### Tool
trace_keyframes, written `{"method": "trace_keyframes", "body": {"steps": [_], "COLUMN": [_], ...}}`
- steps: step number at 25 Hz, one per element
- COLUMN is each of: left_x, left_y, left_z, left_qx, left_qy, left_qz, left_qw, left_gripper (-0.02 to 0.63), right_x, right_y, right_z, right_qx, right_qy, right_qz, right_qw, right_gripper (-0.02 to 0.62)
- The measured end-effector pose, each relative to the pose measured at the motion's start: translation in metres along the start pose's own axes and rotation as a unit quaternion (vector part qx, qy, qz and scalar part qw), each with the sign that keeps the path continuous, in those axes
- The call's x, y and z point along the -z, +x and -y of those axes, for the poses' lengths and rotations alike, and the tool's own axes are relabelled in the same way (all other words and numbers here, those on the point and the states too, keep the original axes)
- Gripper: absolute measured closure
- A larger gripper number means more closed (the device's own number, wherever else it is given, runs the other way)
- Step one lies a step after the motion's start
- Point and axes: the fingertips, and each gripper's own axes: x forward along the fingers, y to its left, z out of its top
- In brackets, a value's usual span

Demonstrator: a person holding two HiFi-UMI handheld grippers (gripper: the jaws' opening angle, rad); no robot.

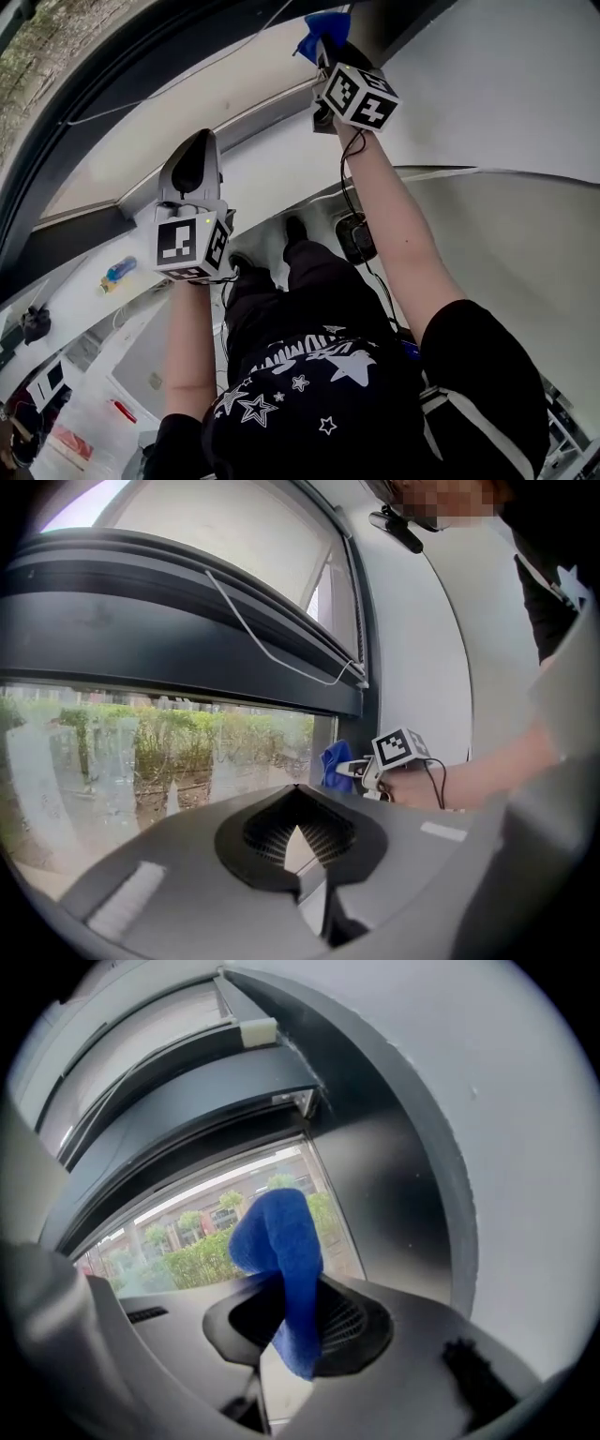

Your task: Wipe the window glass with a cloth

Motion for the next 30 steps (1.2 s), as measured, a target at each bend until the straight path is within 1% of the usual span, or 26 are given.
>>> {"method": "trace_keyframes", "body": {"steps": [4, 7, 10, 14, 16, 20, 24, 27, 29, 30], "left_x": [0.014, 0.031, 0.049, 0.068, 0.082, 0.112, 0.138, 0.159, 0.171, 0.175], "left_y": [-0.028, -0.061, -0.100, -0.158, -0.187, -0.240, -0.286, -0.315, -0.333, -0.341], "left_z": [-0.020, -0.050, -0.090, -0.140, -0.167, -0.214, -0.250, -0.276, -0.290, -0.296], "left_qx": [-0.016, -0.043, -0.077, -0.121, -0.146, -0.188, -0.214, -0.235, -0.246, -0.249], "left_qy": [-0.020, -0.036, -0.062, -0.084, -0.094, -0.114, -0.139, -0.153, -0.155, -0.151], "left_qz": [0.004, 0.004, -0.001, 0.004, 0.007, 0.007, 0.011, 0.013, 0.015, 0.017], "left_qw": [0.9997, 0.9984, 0.9951, 0.9891, 0.9848, 0.9754, 0.9668, 0.9597, 0.9567, 0.9566], "left_gripper": [0.598, 0.598, 0.597, 0.597, 0.598, 0.597, 0.597, 0.598, 0.598, 0.598], "right_x": [0.009, 0.036, 0.073, 0.119, 0.148, 0.209, 0.252, 0.279, 0.298, 0.307], "right_y": [-0.022, -0.032, -0.035, -0.042, -0.045, -0.050, -0.054, -0.053, -0.052, -0.051], "right_z": [-0.022, -0.058, -0.112, -0.205, -0.259, -0.359, -0.446, -0.503, -0.537, -0.553], "right_qx": [-0.005, -0.026, -0.054, -0.111, -0.153, -0.232, -0.288, -0.325, -0.347, -0.357], "right_qy": [-0.015, -0.037, -0.040, -0.053, -0.070, -0.090, -0.100, -0.114, -0.125, -0.132], "right_qz": [-0.004, -0.022, -0.044, -0.070, -0.088, -0.123, -0.135, -0.140, -0.143, -0.144], "right_qw": [1.000, 0.999, 0.997, 0.990, 0.982, 0.961, 0.943, 0.929, 0.918, 0.913], "right_gripper": [0.518, 0.518, 0.518, 0.518, 0.518, 0.518, 0.518, 0.518, 0.518, 0.518]}}
